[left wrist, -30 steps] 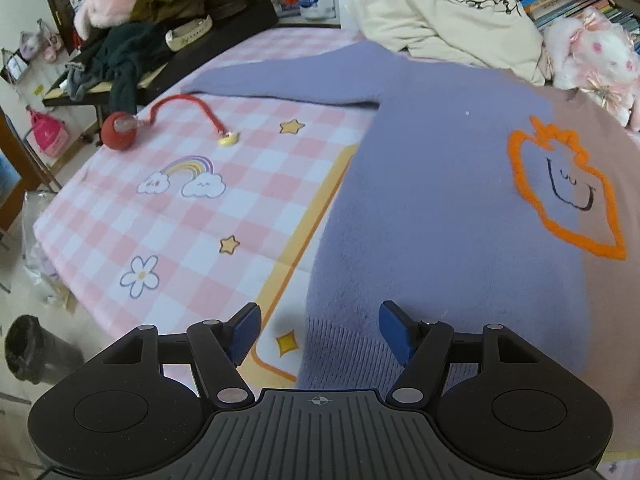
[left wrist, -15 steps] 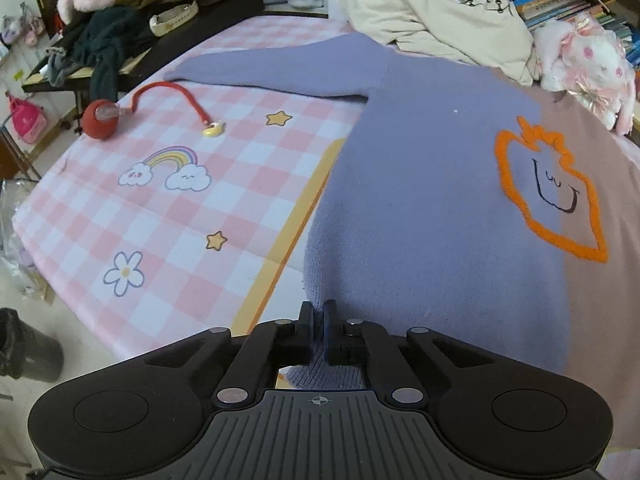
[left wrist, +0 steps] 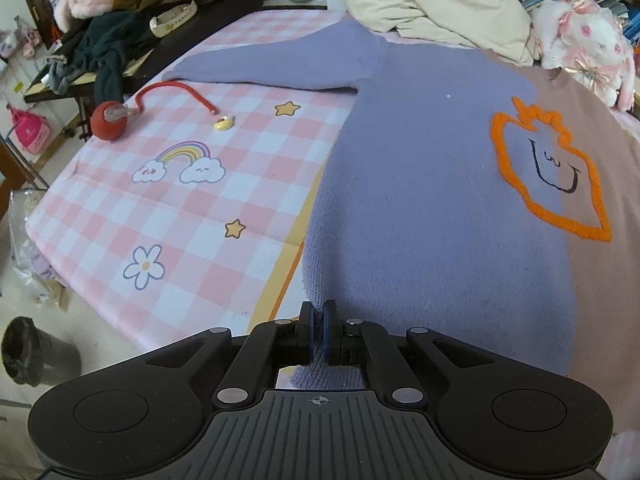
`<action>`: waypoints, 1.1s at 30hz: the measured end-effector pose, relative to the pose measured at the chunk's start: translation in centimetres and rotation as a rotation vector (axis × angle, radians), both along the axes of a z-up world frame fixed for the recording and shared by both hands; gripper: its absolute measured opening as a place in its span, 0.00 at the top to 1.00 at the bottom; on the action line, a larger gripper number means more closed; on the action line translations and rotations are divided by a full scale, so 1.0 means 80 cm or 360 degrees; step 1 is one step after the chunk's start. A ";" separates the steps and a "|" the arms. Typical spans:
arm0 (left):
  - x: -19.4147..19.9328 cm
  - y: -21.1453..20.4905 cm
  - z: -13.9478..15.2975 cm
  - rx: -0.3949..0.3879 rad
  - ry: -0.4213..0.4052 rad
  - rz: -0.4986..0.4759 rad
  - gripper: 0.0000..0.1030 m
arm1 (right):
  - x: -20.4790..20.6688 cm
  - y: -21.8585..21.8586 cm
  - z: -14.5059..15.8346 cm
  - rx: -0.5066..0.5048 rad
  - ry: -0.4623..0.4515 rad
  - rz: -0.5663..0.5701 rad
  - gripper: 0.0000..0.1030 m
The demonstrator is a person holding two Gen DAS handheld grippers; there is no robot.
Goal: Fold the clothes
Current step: 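Pull the mauve hem taut with the right gripper while the left gripper grasps the lavender hem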
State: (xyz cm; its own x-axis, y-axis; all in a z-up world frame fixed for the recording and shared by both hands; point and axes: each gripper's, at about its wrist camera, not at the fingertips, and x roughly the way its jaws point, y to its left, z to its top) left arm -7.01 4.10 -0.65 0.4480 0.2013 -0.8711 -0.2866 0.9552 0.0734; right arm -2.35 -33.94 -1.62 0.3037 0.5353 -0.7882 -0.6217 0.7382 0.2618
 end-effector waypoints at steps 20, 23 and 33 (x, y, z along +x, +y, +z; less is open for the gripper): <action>-0.002 -0.004 0.000 0.0107 0.0076 0.0007 0.97 | -0.001 0.001 -0.001 0.0025 -0.0005 0.0103 0.84; 0.001 -0.004 0.001 0.0120 0.0084 0.0015 0.96 | -0.002 0.000 -0.001 0.0032 0.0001 0.0106 0.84; 0.008 -0.017 0.011 0.0201 0.0018 -0.0004 0.72 | -0.002 -0.006 0.004 0.0051 -0.0005 0.0080 0.76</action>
